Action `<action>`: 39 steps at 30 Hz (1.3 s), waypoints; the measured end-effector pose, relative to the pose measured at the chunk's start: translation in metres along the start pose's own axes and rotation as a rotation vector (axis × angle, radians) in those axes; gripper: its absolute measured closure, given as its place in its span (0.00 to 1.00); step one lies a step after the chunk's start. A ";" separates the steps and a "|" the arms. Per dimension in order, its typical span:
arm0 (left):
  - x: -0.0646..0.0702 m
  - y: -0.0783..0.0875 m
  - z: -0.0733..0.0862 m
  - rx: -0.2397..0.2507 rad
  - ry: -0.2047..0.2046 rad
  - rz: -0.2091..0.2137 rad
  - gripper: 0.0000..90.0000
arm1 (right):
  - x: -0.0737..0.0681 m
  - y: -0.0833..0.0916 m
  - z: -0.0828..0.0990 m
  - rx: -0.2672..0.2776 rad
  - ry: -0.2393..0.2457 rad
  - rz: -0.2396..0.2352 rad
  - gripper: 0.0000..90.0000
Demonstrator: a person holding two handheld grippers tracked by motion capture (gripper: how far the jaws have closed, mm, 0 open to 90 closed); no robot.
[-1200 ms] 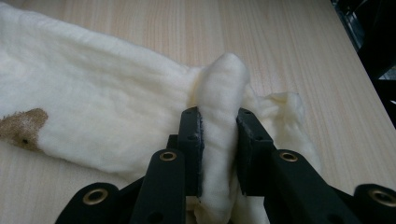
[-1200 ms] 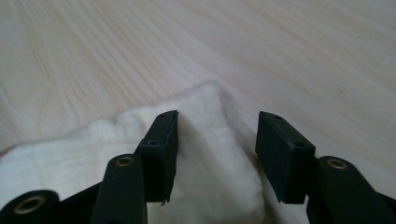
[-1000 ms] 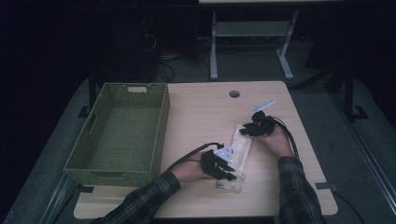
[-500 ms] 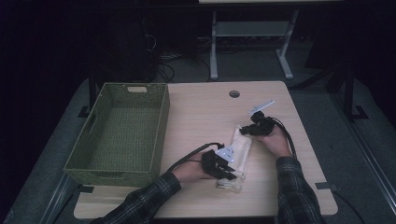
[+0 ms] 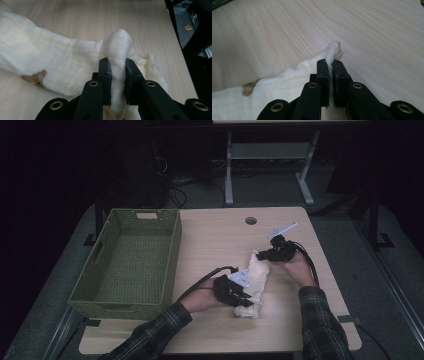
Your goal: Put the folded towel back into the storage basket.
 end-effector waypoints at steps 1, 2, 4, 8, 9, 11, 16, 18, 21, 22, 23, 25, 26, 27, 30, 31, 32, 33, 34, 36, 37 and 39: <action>-0.001 0.004 -0.002 0.000 -0.004 -0.011 0.86 | -0.001 0.002 -0.002 0.008 0.015 -0.012 0.95; -0.002 0.008 -0.004 0.006 -0.006 -0.023 0.86 | -0.003 0.003 -0.003 -0.002 0.012 -0.020 0.95; -0.003 0.019 -0.011 0.025 -0.001 -0.035 0.86 | -0.005 0.009 -0.010 0.001 0.035 -0.016 0.95; -0.005 0.036 -0.023 0.021 -0.003 -0.082 0.86 | -0.012 0.017 -0.026 0.022 0.062 -0.039 0.95; -0.007 0.040 -0.025 0.017 -0.004 -0.094 0.86 | -0.015 0.019 -0.032 0.036 0.079 -0.038 0.95; -0.009 0.047 -0.029 0.020 0.006 -0.108 0.86 | -0.022 0.024 -0.040 0.056 0.088 -0.052 0.95; -0.013 0.065 -0.034 0.027 0.015 -0.131 0.86 | -0.034 0.029 -0.059 0.075 0.116 -0.074 0.95; -0.013 0.074 -0.036 0.034 0.015 -0.132 0.86 | -0.038 0.031 -0.067 0.082 0.126 -0.081 0.95; -0.013 0.086 -0.038 0.046 0.008 -0.118 0.86 | -0.044 0.033 -0.078 0.089 0.141 -0.100 0.95; -0.013 0.091 -0.038 0.048 0.008 -0.113 0.86 | -0.046 0.033 -0.082 0.089 0.146 -0.104 0.95; -0.012 0.095 -0.038 0.057 0.007 -0.103 0.86 | -0.049 0.033 -0.086 0.090 0.152 -0.108 0.95; -0.013 0.104 -0.037 0.069 0.011 -0.098 0.86 | -0.054 0.033 -0.094 0.097 0.165 -0.123 0.95; -0.012 0.109 -0.036 0.070 0.010 -0.098 0.86 | -0.057 0.033 -0.098 0.100 0.172 -0.132 0.95; -0.012 0.113 -0.035 0.072 0.012 -0.099 0.86 | -0.059 0.032 -0.102 0.103 0.183 -0.135 0.95; -0.012 0.128 -0.032 0.076 0.013 -0.101 0.86 | -0.066 0.031 -0.113 0.112 0.204 -0.155 0.95; -0.012 0.132 -0.030 0.077 0.014 -0.104 0.86 | -0.068 0.029 -0.117 0.109 0.214 -0.154 0.95; -0.013 0.136 -0.029 0.078 0.017 -0.108 0.86 | -0.072 0.028 -0.121 0.109 0.218 -0.162 0.95; -0.014 0.141 -0.027 0.077 0.016 -0.113 0.86 | -0.074 0.026 -0.124 0.106 0.233 -0.161 0.95; -0.015 0.145 -0.025 0.076 0.019 -0.119 0.86 | -0.077 0.025 -0.128 0.105 0.236 -0.168 0.95; -0.016 0.154 -0.022 0.079 0.024 -0.126 0.86 | -0.083 0.022 -0.136 0.109 0.246 -0.175 0.95; -0.017 0.158 -0.020 0.080 0.027 -0.131 0.86 | -0.086 0.020 -0.140 0.108 0.251 -0.180 0.95; -0.019 0.166 -0.016 0.083 0.033 -0.140 0.86 | -0.092 0.016 -0.150 0.115 0.262 -0.182 0.95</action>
Point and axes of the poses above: each handheld gripper's, and its own axes: y roughly backward along the jaws, z roughly out of its underside, x roughly to its right, the point moved 10 cm from there along -y, roughly forward along the jaws, and after that the axes turned 2 degrees about z, right-handed, at the moved point
